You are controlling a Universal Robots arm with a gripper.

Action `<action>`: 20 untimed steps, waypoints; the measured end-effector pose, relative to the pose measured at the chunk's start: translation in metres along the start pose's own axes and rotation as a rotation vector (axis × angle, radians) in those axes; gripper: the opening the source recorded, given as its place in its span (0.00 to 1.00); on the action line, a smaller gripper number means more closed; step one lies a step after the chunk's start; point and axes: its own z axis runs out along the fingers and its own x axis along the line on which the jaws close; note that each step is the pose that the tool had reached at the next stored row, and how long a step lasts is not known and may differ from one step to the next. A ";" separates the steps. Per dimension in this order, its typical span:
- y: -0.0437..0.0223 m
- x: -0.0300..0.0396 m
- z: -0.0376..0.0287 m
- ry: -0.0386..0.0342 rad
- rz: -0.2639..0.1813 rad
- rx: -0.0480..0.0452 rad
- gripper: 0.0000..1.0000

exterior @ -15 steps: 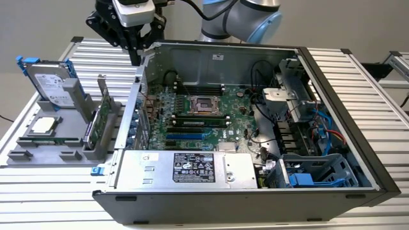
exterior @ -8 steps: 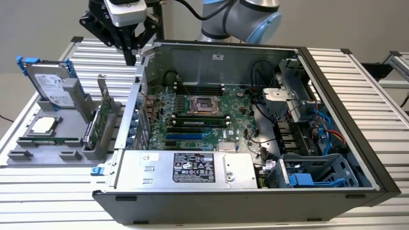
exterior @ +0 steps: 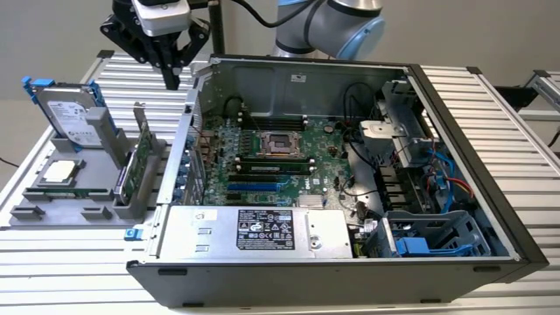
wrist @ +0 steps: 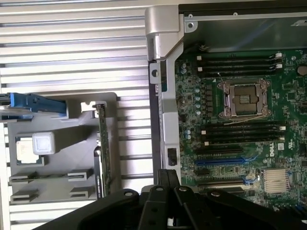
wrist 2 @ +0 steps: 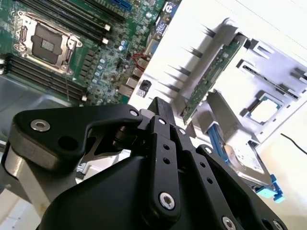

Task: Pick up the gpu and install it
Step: 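Reach for the gpu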

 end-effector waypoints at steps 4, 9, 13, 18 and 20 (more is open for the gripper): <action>-0.0003 0.0047 -0.0001 0.0000 0.000 0.0000 0.00; -0.0007 0.0106 -0.0002 0.0000 0.000 0.0000 0.00; -0.0010 0.0150 -0.0003 0.0000 0.000 0.0000 0.00; -0.0014 0.0195 -0.0004 0.0000 0.000 -0.0001 0.00; -0.0014 0.0207 -0.0004 0.0000 0.000 0.0000 0.00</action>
